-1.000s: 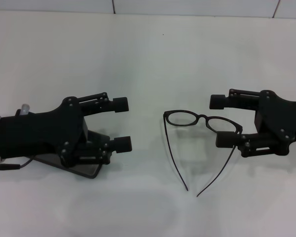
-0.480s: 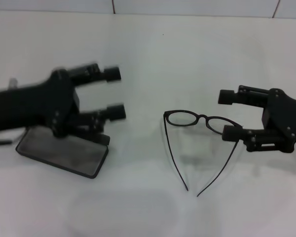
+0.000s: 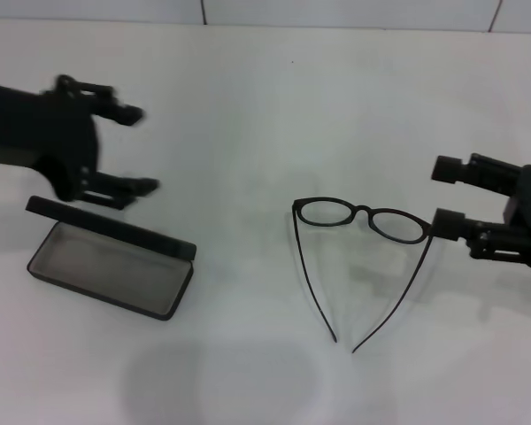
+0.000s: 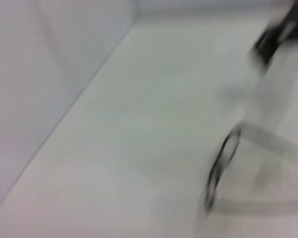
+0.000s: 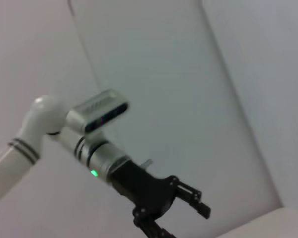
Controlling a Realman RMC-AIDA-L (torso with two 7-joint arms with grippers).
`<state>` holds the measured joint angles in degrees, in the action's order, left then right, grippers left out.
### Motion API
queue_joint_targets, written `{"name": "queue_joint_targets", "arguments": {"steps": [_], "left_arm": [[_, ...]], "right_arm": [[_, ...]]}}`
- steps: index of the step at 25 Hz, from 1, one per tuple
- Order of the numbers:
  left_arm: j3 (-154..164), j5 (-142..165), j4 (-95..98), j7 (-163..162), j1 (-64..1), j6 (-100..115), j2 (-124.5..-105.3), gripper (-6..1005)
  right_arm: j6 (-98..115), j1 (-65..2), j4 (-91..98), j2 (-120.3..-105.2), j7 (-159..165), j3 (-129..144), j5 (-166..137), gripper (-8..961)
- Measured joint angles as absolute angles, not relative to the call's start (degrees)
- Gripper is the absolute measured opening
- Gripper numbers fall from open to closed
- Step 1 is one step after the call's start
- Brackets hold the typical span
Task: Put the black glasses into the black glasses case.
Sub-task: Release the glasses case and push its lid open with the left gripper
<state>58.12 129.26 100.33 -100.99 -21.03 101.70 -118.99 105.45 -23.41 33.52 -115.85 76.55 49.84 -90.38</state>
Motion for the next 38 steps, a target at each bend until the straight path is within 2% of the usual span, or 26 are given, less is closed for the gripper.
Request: {"name": "queue_joint_targets", "arguments": {"steps": [7,17,36,38], "left_arm": [[68.25,143.76,107.09,-104.8,-18.62,102.29,-119.52,812],[81.12,152.02,106.78,-108.81,-16.6,98.61,-119.71,811],[88.75,160.84,97.08,-108.93,-20.3,91.92,-119.79,794],[89.42,160.85,96.97,-108.86,-20.45,91.92,-119.78,750]], "right_arm": [[105.83,-20.96,32.64,-115.59,76.55,49.21,-88.19,840],[105.9,-21.58,32.52,-115.49,76.57,49.46,-88.25,840],[106.62,-20.42,31.11,-115.53,76.11,49.13,-88.14,841],[106.62,-20.45,31.1,-115.54,76.11,49.13,-88.15,841]]}}
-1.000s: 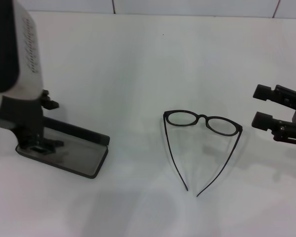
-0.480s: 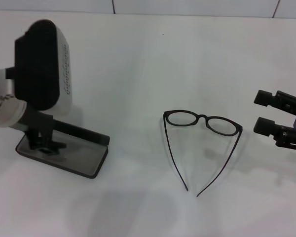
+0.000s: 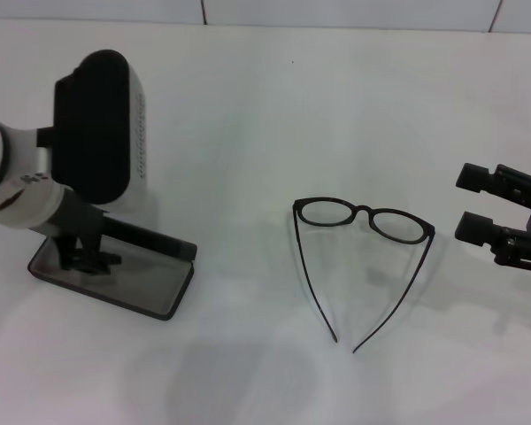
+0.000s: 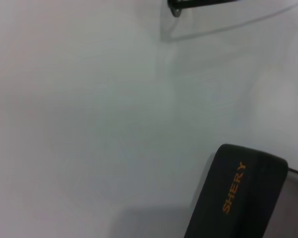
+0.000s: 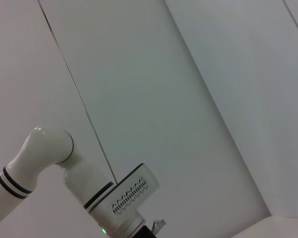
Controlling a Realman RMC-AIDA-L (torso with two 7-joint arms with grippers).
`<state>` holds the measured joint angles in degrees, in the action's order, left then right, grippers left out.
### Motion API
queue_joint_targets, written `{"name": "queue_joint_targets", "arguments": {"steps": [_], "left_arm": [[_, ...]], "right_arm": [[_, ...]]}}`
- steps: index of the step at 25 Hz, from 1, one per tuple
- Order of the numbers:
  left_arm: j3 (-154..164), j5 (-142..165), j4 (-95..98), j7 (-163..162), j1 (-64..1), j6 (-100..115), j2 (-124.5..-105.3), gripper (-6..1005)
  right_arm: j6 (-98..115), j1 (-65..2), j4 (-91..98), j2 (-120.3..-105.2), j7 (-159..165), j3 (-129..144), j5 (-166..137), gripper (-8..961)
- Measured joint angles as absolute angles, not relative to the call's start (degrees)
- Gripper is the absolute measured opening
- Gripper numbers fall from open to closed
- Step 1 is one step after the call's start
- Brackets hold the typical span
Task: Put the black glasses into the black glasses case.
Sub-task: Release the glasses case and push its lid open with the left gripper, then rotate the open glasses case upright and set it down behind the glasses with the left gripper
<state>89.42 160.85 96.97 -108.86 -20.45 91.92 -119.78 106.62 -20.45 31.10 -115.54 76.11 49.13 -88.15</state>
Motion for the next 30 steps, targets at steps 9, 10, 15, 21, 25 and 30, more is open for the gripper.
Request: {"name": "queue_joint_targets", "arguments": {"steps": [9,10,15,21,25,30], "left_arm": [[90.51,160.91,97.99,-108.97,-20.48,90.89,-119.81,532],[90.57,160.92,98.22,-109.02,-20.48,90.88,-119.81,491],[90.92,161.24,99.65,-110.57,-20.54,90.88,-119.86,303],[92.72,162.2,104.95,-114.12,-20.35,91.27,-119.88,198],[93.49,162.25,108.22,-116.49,-20.57,91.42,-119.87,202],[96.25,162.32,109.45,-121.37,-22.83,88.24,-119.89,207]], "right_arm": [[106.69,-20.4,30.63,-115.58,75.94,49.06,-88.15,840],[106.7,-20.37,30.33,-115.57,75.8,49.05,-88.15,840],[106.7,-20.24,29.55,-115.51,74.85,49.04,-88.13,841],[106.7,-19.8,29.0,-115.34,74.09,49.05,-88.37,841],[109.19,-19.3,28.99,-115.27,72.63,49.61,-89.74,840],[118.34,-19.68,29.38,-115.34,68.65,49.88,-96.08,840]]}}
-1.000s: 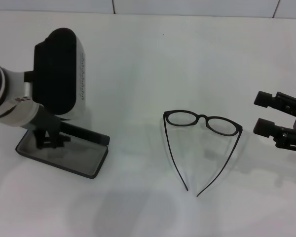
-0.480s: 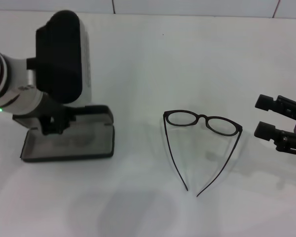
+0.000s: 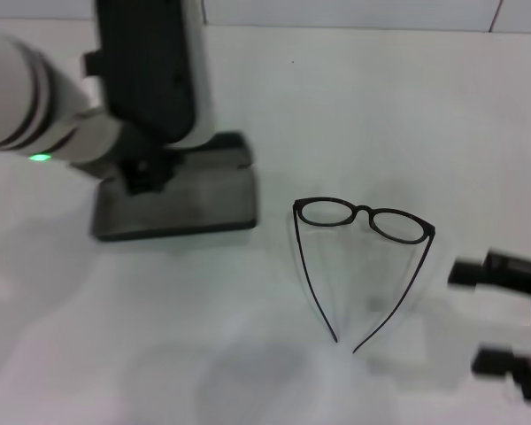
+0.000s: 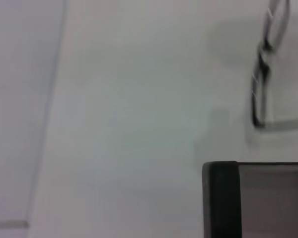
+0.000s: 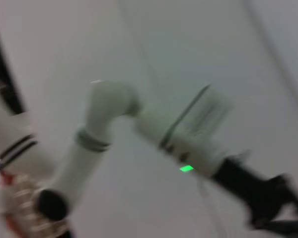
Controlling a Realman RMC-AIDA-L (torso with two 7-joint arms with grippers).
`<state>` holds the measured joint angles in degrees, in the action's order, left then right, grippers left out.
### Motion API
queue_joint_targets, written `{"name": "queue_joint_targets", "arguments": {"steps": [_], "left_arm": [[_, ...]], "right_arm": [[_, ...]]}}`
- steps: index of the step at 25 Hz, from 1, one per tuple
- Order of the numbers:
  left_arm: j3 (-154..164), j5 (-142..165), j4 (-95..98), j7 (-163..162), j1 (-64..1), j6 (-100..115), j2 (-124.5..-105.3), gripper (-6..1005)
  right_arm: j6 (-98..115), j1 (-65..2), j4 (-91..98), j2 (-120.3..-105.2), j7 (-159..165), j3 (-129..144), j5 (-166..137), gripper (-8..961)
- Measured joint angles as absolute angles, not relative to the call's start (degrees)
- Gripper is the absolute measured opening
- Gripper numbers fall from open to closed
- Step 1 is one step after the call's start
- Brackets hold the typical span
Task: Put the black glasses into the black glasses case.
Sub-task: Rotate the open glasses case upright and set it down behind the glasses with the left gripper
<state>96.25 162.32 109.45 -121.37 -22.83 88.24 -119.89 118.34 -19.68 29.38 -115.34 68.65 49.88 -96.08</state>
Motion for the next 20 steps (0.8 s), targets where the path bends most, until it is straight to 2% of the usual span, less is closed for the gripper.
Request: {"name": "queue_joint_targets", "arguments": {"steps": [10,20], "left_arm": [[102.71,162.3,103.5,-127.48,-29.5,74.97,-119.81,217],[107.71,162.43,88.96,-132.01,-37.12,66.15,-119.98,227]], "right_arm": [[120.59,-19.32,28.65,-115.64,68.29,53.15,-99.4,840],[120.17,-18.79,27.27,-115.59,67.86,53.3,-99.5,841]]}}
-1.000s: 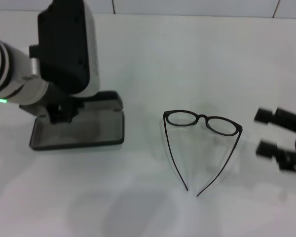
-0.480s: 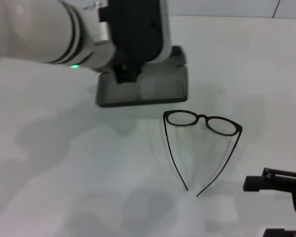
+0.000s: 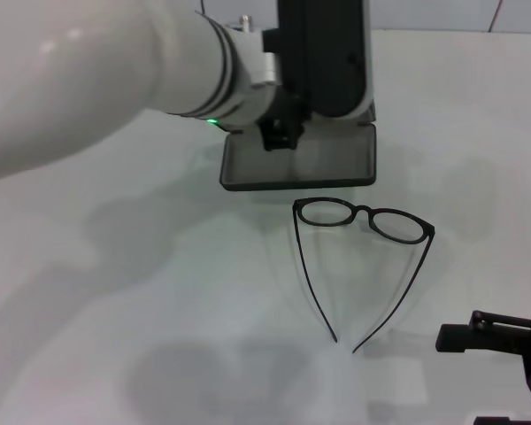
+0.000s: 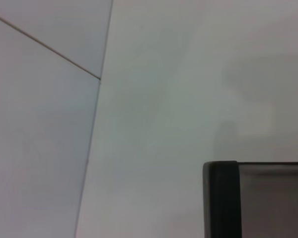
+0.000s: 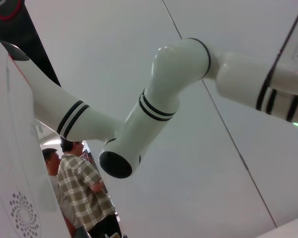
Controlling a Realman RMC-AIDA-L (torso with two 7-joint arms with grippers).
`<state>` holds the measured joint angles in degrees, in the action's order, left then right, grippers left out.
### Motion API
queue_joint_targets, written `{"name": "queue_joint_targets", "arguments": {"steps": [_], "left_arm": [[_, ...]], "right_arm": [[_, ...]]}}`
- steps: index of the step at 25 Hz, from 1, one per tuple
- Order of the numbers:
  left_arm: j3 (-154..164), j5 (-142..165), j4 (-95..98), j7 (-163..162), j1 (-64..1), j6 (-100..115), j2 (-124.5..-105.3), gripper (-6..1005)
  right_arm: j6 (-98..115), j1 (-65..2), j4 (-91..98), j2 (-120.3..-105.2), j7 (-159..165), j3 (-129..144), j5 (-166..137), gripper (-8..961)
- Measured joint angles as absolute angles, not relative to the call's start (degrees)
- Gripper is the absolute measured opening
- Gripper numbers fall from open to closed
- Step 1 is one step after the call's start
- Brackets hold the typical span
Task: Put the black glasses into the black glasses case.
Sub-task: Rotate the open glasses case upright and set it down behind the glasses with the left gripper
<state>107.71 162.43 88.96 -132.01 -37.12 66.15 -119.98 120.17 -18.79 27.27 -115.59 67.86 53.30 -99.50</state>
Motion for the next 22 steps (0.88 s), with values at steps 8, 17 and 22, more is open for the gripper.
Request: {"name": "queue_joint_targets", "arguments": {"steps": [8,17,22], "left_arm": [[110.2,162.5,84.6,-137.51,-40.92,63.38,-119.96,235],[114.36,162.55,77.57,-139.97,-46.05,61.52,-120.02,244],[116.69,162.6,73.64,-142.14,-48.97,61.43,-120.05,249]], "right_arm": [[119.58,-19.32,26.78,-115.49,67.85,52.93,-99.45,841],[119.43,-19.13,26.79,-115.33,67.83,52.9,-99.4,841],[119.35,-18.93,26.81,-115.23,67.81,52.9,-99.33,840]]}}
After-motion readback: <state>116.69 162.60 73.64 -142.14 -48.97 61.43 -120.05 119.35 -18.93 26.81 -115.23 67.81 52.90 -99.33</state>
